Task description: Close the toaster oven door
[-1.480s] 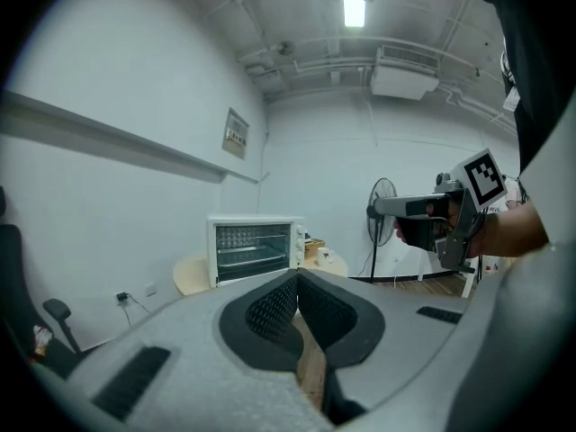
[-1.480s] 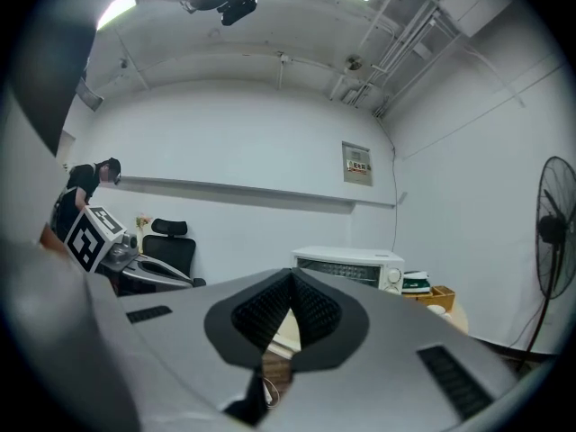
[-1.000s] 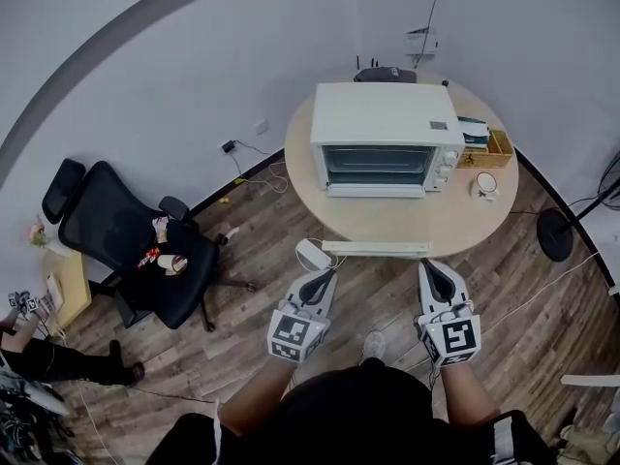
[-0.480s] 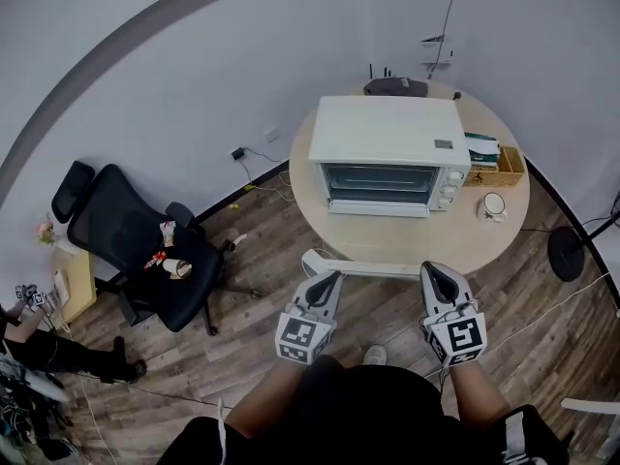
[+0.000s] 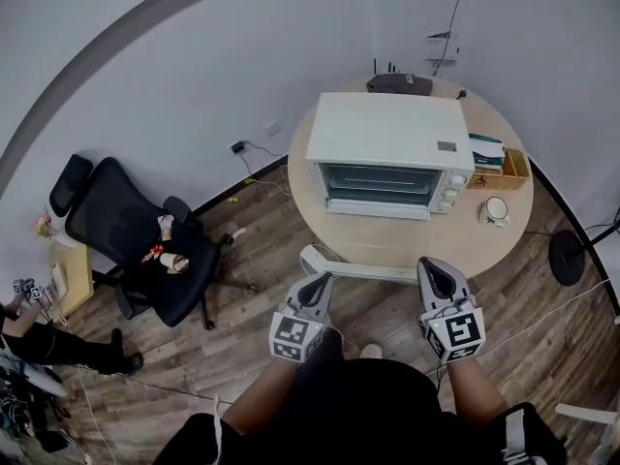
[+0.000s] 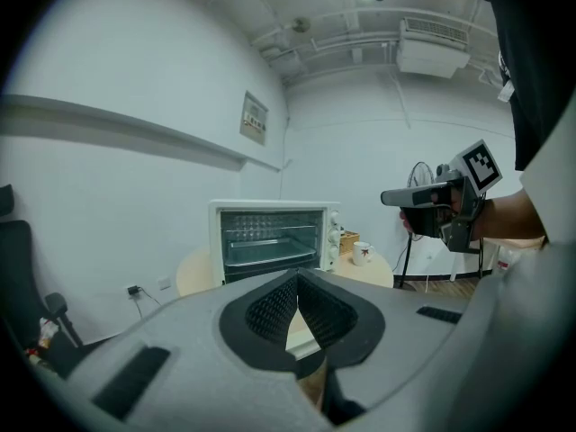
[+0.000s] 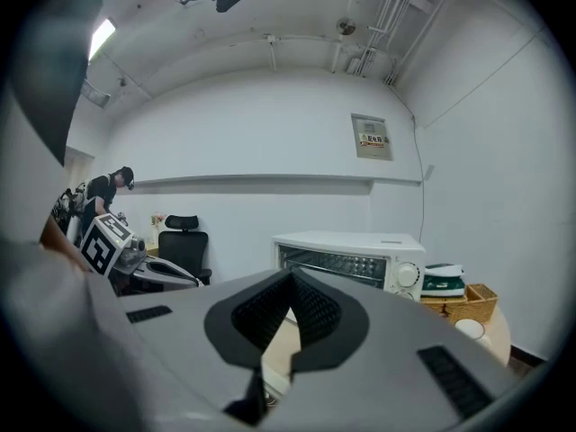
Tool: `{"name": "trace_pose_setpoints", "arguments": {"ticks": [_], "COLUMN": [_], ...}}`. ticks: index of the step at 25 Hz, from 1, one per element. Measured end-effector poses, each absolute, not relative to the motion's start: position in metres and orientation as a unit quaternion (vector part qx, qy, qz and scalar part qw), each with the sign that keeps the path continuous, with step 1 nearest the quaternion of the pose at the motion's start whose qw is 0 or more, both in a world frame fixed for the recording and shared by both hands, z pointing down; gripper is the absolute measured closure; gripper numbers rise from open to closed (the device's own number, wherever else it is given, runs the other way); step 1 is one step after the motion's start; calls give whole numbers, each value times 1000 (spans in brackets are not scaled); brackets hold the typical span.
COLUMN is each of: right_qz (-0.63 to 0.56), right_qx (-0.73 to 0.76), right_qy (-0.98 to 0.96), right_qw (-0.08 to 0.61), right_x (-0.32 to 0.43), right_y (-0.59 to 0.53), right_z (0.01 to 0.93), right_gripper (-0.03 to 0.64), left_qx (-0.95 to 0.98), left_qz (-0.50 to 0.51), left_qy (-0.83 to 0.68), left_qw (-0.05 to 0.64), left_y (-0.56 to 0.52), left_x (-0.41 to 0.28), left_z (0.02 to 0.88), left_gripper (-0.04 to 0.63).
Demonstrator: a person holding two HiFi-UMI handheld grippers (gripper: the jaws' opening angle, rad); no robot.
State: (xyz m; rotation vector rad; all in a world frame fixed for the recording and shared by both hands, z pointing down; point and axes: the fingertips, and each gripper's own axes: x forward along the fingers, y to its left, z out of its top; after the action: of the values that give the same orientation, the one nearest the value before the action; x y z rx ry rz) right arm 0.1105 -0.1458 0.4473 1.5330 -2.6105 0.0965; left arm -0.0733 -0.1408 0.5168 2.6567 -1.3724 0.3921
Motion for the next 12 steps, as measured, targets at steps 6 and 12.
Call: {"name": "trace_pose_setpoints", "arguments": {"ticks": [6, 12], "right_qz": [34, 47], "right_qx": [489, 478], "right_qy": [-869, -875], "right_qw": [62, 67], "right_x": [92, 80], "right_y": [-163, -173], "right_z": [454, 471], "right_gripper": [620, 620], "left_qx": [875, 868], "left_qz": [162, 256], "left_qy": [-454, -426], "left_qw": [43, 10], "left_y": [-161, -174], "left_x": [-79, -85], "left_z": [530, 558], "left_gripper": [592, 538]}}
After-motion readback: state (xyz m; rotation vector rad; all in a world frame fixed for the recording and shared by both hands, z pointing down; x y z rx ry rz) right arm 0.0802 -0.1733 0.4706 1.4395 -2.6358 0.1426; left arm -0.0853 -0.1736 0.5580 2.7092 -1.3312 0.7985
